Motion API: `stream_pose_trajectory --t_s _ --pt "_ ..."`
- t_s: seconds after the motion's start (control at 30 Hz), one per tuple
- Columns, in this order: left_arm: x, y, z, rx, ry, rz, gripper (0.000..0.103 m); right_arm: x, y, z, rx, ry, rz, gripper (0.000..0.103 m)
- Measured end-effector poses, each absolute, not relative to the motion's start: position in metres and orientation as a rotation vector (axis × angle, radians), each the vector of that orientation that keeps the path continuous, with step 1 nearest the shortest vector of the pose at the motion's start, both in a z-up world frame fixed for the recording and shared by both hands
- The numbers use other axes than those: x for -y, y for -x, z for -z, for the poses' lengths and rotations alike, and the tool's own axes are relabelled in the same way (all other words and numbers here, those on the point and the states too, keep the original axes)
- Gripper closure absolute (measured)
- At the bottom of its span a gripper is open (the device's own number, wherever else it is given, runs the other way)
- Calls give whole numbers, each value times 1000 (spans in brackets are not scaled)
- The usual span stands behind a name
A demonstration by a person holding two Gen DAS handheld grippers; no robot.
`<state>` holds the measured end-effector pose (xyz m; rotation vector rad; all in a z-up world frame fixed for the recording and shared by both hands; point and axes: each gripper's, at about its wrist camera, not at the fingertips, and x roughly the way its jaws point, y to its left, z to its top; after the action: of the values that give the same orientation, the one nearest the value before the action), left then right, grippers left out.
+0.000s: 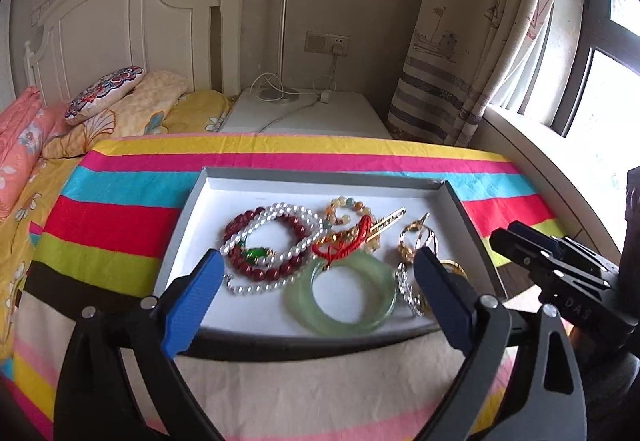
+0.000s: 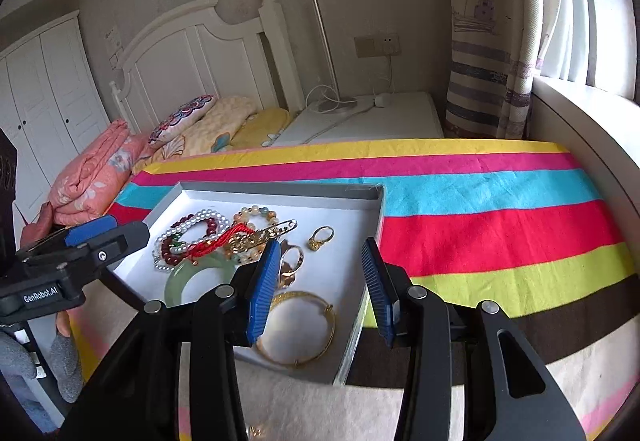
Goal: Organize jewelry
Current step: 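Open both grippers over the tray to drop the ring and bracelet, then grasp one pearl earring on the bedspread with the right gripper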
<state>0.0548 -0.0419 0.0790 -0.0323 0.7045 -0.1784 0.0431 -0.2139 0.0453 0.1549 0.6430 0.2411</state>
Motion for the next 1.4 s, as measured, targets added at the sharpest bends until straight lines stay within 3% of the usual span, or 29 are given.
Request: stream_pose_trajectory --t_s 0.4,0.8,1.13,1.4 --pt "20 32 -29 -811 30 207 5 200 48 -23 -721 -89 -361 62" --pt "-6 30 -12 -850 210 272 4 168 56 3 -875 75 -334 62" --pt "-7 28 -13 -842 236 286 4 145 57 4 -874 116 -398 63" --pt "-7 29 -13 -841 242 289 3 136 48 3 -871 140 -394 73"
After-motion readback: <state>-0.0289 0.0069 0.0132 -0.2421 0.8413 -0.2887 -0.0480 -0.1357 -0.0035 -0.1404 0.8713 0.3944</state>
